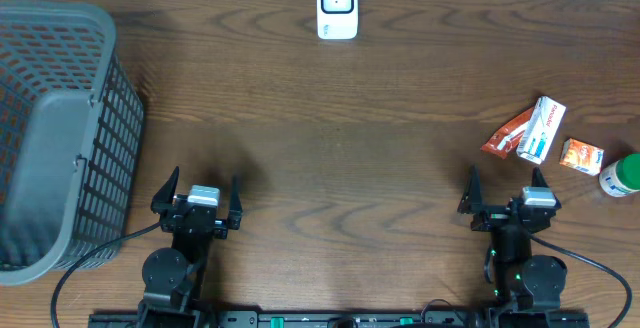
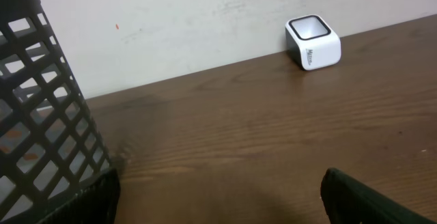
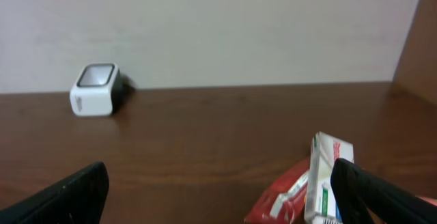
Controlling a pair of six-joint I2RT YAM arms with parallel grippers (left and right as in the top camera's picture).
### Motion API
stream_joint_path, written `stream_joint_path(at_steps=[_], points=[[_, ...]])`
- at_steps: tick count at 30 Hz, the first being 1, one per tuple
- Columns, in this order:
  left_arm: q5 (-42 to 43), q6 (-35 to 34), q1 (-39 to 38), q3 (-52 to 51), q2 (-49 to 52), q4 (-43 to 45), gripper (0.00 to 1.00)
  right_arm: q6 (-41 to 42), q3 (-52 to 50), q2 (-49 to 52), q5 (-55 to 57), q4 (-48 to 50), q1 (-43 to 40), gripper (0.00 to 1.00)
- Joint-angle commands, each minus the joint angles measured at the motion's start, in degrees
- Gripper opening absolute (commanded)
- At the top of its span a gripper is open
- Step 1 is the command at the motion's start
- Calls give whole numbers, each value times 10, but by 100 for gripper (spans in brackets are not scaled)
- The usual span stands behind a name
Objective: Scan the item barcode
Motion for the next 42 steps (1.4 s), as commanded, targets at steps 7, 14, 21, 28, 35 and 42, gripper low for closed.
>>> stream_joint_path(at_steps=[7,14,21,28,35,42], points=[[-7,5,2,-6,-3,-6,93,-3,-3,-5,7,-34,-3,99],[-7,5,2,-6,-3,-6,93,-3,-3,-5,5,-34,-1,99],[-7,5,2,-6,-3,-6,93,-3,-3,-4,5,-34,-1,99],[-7,5,2,-6,-3,-6,93,-3,-3,-4,5,-34,-1,99],[-7,5,2,-6,-3,-6,93,-3,-3,-4,5,-34,-1,99],[-7,5,15,-6,-5,-16,93,-3,-3,-4,5,-34,-1,99]])
